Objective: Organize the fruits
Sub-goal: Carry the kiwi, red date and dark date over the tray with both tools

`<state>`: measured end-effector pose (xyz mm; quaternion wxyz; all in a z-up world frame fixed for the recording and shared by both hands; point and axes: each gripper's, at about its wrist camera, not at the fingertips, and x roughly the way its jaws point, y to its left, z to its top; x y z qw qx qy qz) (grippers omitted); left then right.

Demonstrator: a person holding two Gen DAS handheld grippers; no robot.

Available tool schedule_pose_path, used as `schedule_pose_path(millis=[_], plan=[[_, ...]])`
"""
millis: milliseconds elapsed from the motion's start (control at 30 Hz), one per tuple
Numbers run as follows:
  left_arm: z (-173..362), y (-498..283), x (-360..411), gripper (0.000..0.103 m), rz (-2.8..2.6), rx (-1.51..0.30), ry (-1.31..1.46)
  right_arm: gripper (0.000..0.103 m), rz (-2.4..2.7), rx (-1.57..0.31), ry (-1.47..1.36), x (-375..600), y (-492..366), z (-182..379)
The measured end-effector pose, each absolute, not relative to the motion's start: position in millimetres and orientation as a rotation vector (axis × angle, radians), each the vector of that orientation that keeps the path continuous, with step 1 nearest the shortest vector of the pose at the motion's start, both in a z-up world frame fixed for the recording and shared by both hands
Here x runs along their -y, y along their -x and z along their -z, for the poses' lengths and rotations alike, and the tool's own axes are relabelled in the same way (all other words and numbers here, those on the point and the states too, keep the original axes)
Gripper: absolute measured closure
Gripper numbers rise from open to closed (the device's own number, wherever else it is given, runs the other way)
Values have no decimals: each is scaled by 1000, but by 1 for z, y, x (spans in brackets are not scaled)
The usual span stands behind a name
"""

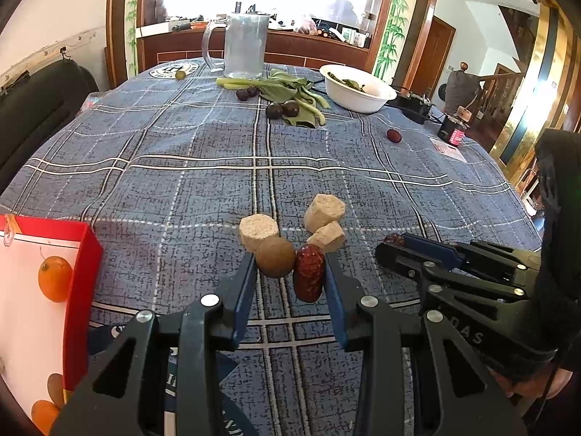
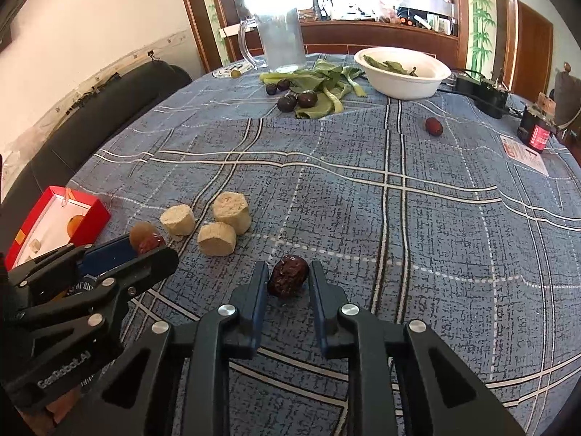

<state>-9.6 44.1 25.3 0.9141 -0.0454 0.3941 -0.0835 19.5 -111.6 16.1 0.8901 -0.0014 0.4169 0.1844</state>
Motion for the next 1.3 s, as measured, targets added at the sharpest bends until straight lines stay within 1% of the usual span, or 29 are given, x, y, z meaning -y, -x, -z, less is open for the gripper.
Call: schedule_pose_path(millis=[233, 600, 867, 1033, 1300], plan=[[-28, 10, -51, 64, 144, -782, 109, 82, -330, -777, 0, 123, -12, -29], [-26, 7, -63, 64, 109, -777, 169, 82, -338, -755, -29, 131, -10, -35], [-33, 16, -55, 64, 38, -725, 105, 82, -333, -725, -44, 135, -3, -40], [-42, 37, -60, 64, 42, -712, 113, 82, -303, -699, -45, 141, -1, -41], [-79, 93, -91, 64, 35, -635, 103, 82, -227, -698, -41, 150, -4, -39]])
